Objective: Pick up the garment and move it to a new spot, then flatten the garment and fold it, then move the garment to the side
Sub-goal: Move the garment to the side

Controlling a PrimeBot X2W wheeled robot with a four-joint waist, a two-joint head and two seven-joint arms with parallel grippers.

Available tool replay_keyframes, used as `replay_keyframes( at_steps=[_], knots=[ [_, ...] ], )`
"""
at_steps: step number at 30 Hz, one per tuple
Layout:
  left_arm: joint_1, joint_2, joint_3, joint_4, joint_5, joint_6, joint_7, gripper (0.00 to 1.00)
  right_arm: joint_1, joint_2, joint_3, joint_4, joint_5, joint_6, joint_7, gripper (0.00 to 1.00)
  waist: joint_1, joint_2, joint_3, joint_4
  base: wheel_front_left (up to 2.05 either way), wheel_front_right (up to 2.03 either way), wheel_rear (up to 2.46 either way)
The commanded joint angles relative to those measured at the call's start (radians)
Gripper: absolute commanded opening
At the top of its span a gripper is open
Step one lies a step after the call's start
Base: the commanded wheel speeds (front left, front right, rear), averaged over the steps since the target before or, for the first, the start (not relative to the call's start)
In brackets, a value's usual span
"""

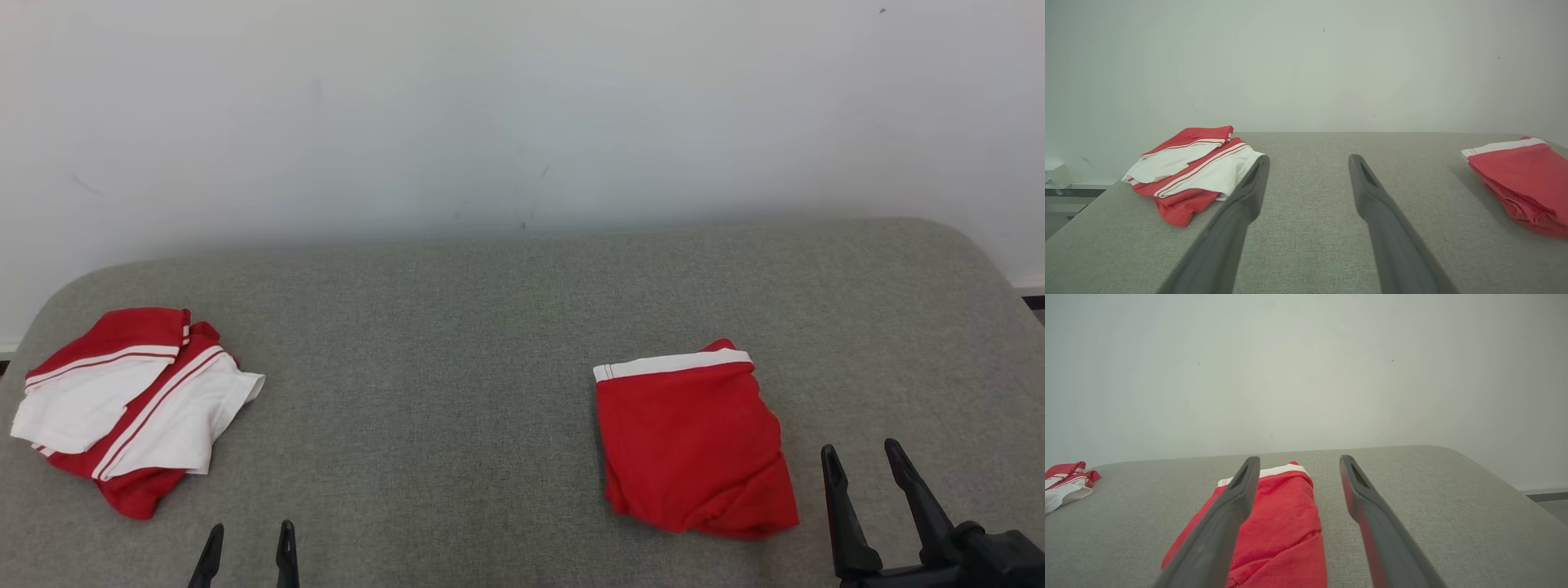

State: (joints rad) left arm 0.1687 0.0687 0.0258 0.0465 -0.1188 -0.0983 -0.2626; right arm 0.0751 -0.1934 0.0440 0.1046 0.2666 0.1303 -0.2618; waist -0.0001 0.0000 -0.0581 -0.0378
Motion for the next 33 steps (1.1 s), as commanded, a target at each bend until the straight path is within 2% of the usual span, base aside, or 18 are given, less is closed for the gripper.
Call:
replay_keyframes(
  at_steps=[1,28,33],
  knots=[
    [0.008,0.001,0.002,0.003,-0.006,-0.005,-0.003,1.00,-0.007,-0.006,0.002,-0.001,0.001,0.001,-0.004,1.00,0.0001,0.0000,-0.001,0.002,0.00,0.00,0.00],
    [-0.018,0.009,-0.011,0.027,-0.031,-0.014,-0.003,1.00,-0.016,-0.001,0.017,0.036,0.018,0.001,-0.004,1.00,0.0001,0.0000,0.003,0.015,0.00,0.00,0.00],
    [-0.029,0.006,-0.022,0.026,-0.024,-0.013,-0.003,1.00,-0.065,-0.028,0.027,0.076,0.017,0.001,0.007,1.00,0.0001,0.0000,0.012,0.027,0.00,0.00,0.00]
  ],
)
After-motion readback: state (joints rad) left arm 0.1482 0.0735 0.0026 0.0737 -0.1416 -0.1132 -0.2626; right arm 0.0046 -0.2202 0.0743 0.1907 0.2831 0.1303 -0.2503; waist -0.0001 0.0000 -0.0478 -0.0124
